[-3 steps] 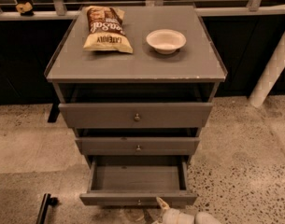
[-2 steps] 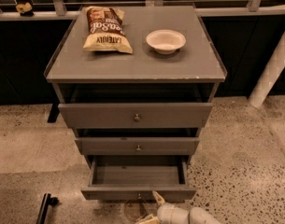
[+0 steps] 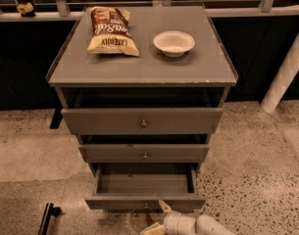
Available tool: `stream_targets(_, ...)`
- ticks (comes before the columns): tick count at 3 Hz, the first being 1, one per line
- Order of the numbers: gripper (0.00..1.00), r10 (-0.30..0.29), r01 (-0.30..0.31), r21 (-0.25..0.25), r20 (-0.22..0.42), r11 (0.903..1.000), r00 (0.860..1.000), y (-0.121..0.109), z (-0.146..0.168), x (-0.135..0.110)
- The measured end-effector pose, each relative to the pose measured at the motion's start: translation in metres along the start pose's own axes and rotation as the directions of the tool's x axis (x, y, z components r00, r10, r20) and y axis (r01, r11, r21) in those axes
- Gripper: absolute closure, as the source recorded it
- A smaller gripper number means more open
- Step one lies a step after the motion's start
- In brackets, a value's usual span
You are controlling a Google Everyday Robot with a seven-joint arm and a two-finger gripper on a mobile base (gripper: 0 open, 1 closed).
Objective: Close bottom drawer
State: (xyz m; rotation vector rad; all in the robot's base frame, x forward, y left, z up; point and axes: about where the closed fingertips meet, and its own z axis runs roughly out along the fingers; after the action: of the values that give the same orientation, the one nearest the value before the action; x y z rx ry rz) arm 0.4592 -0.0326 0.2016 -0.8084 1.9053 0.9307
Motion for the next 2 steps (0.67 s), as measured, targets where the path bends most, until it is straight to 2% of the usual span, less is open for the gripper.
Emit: stream_targets(2,0.00,0.032,-0.032,0.037,-0.016,0.9988,0.999,-0.020,0.015,-0.008)
